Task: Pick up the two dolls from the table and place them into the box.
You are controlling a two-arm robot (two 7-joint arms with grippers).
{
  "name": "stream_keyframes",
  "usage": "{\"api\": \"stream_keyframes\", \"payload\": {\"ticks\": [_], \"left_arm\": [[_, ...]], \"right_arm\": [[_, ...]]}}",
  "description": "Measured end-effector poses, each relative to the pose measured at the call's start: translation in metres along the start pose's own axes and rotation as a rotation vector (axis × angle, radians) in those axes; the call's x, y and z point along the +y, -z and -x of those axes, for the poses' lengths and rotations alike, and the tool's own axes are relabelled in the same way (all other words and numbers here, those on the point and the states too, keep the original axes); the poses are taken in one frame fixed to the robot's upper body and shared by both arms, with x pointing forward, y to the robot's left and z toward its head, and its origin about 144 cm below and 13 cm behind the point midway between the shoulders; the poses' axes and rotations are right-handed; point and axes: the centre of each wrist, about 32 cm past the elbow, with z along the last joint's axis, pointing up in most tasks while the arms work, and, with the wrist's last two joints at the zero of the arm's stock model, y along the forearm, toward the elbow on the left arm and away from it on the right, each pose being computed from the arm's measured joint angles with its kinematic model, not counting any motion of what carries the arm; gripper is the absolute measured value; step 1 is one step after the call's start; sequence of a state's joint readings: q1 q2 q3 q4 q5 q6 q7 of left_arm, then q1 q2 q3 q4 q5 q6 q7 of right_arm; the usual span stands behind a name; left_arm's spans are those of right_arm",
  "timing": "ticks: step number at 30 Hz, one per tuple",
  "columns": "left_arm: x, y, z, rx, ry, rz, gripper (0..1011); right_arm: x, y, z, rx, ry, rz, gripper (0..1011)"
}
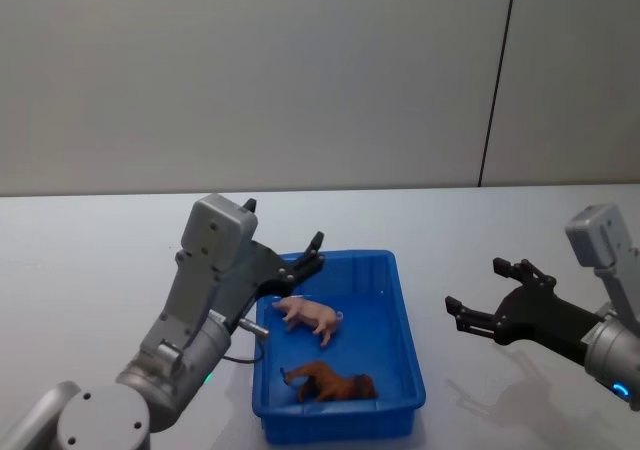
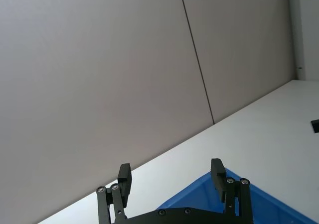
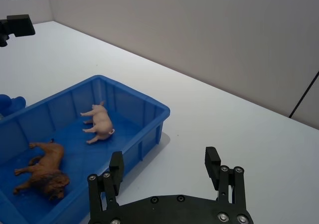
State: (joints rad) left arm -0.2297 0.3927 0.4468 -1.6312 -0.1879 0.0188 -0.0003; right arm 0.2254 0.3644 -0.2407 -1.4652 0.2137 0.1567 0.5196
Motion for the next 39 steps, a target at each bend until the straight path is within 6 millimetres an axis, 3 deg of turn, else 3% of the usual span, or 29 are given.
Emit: {"api": "stream_keyframes", "payload": {"ticks": [15,39], "left_arm": [[0.021,0.010,-0.024,-0.026,-0.087,-0.066,1001],[0.053,0.044,-0.055,0.015,-0.098,-0.262,1001]], "right_arm": [[-0.008,0.003,-0.002,0.004,0.011,-0.001,1001],[-0.011,0.004,-0.004,0.005,0.016,-0.002,1001]]}}
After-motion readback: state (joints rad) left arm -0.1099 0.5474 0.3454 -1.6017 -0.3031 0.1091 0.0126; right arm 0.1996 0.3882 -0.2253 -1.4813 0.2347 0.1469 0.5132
